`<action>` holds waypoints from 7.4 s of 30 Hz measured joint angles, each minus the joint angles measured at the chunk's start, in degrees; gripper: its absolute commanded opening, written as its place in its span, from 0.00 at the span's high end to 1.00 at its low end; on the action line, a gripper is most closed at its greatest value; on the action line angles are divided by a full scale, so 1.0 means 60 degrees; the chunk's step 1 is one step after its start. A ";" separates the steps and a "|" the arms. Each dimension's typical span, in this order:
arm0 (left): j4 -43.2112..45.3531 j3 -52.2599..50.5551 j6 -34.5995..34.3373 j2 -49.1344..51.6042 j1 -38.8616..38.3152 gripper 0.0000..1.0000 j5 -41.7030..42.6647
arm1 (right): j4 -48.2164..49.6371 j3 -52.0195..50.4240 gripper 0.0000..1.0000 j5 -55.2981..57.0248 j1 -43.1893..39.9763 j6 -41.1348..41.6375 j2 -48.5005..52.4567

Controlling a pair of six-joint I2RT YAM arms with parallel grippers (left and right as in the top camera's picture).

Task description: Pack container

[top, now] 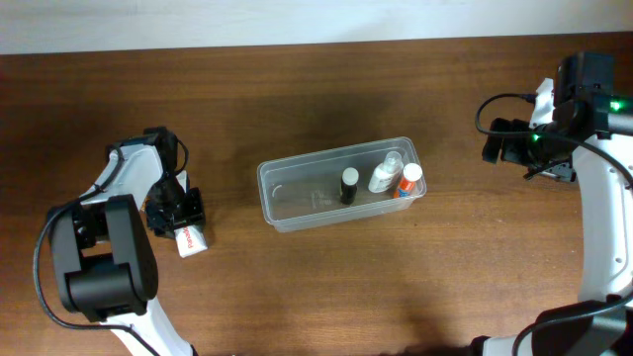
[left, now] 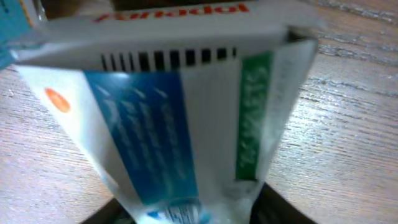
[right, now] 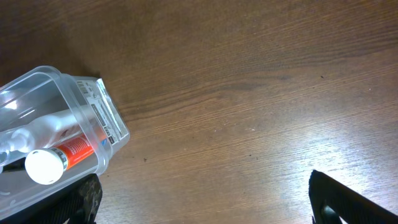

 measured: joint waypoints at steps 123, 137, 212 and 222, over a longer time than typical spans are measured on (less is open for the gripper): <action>-0.1508 0.3679 -0.0397 -0.1016 -0.2047 0.79 -0.0146 | -0.0007 0.0000 0.02 0.0007 0.0000 0.0000 0.0018; -0.0459 0.3752 -0.0357 -0.1632 -0.6051 0.79 -0.0703 | -0.0004 0.0000 0.02 0.0007 0.0000 0.0000 0.0018; -0.2197 0.5679 -0.1843 -0.2291 -0.1177 0.01 -0.0827 | 0.0659 -0.0007 0.02 0.0007 0.1734 -0.1293 -0.0004; -0.1665 0.2943 -0.1537 -0.4634 -0.3162 0.01 -0.1235 | 0.1239 -0.2965 0.02 0.0011 0.1668 -0.0834 -0.3767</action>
